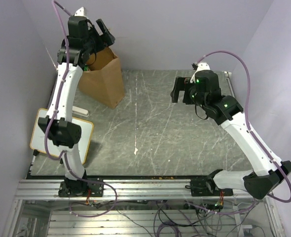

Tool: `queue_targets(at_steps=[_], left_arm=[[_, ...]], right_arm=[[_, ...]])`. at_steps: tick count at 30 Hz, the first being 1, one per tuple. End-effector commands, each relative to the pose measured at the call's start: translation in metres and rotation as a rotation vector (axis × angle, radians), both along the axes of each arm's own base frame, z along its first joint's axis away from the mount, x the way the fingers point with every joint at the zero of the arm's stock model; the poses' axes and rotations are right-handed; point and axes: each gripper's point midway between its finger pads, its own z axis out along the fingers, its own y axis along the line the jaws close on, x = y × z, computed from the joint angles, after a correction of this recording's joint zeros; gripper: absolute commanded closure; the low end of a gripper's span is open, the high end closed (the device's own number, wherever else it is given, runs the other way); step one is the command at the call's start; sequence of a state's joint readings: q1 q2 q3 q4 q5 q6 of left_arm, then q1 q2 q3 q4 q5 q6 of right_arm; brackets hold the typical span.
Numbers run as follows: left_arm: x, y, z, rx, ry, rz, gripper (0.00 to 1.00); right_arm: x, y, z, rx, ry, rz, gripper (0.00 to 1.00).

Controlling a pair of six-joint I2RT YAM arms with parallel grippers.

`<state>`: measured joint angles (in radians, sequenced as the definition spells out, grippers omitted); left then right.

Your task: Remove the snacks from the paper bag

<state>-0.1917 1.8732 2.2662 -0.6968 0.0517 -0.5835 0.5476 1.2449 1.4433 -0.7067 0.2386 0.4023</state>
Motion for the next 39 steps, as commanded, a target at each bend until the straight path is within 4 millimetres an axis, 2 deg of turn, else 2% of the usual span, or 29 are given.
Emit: queue_targets(at_steps=[1, 6, 9, 13, 16, 20, 23, 27, 31, 34, 36, 39], left_arm=[[0.046, 0.017, 0.038, 0.028, -0.21, 0.034, 0.04], [0.086, 0.018, 0.037, 0.053, -0.338, 0.01, 0.07], [0.103, 0.015, 0.043, 0.049, -0.395, -0.017, 0.1], [0.118, 0.004, 0.026, 0.013, -0.403, -0.059, 0.14], [0.124, -0.004, 0.014, -0.013, -0.405, -0.099, 0.19], [0.131, -0.009, 0.004, -0.009, -0.382, -0.128, 0.21], [0.128, -0.015, 0.004, -0.041, -0.386, -0.157, 0.28], [0.126, -0.016, -0.01, -0.043, -0.339, -0.161, 0.33], [0.128, -0.023, -0.019, -0.047, -0.318, -0.206, 0.31], [0.124, -0.03, -0.019, -0.066, -0.295, -0.244, 0.44], [0.116, -0.034, -0.013, -0.094, -0.302, -0.267, 0.54], [0.105, -0.036, -0.008, -0.11, -0.303, -0.278, 0.75]], right_arm=[[0.008, 0.004, 0.009, -0.049, -0.042, 0.069, 0.0], [0.01, 0.006, 0.008, -0.048, -0.071, 0.096, 0.0], [0.012, 0.007, 0.006, -0.059, -0.073, 0.102, 0.0], [0.011, 0.005, 0.001, -0.066, -0.058, 0.095, 0.0], [0.011, 0.004, 0.004, -0.05, -0.062, 0.09, 0.0], [0.009, 0.005, 0.01, -0.035, -0.065, 0.091, 0.0], [0.006, 0.003, 0.013, -0.023, -0.066, 0.08, 0.0], [0.004, 0.003, 0.018, 0.003, -0.072, 0.071, 0.0], [0.002, 0.004, 0.021, 0.026, -0.072, 0.07, 0.0], [0.0, 0.006, 0.022, 0.036, -0.068, 0.079, 0.0], [-0.002, 0.007, 0.024, 0.044, -0.067, 0.086, 0.0], [-0.004, 0.005, 0.026, 0.058, -0.072, 0.075, 0.0]])
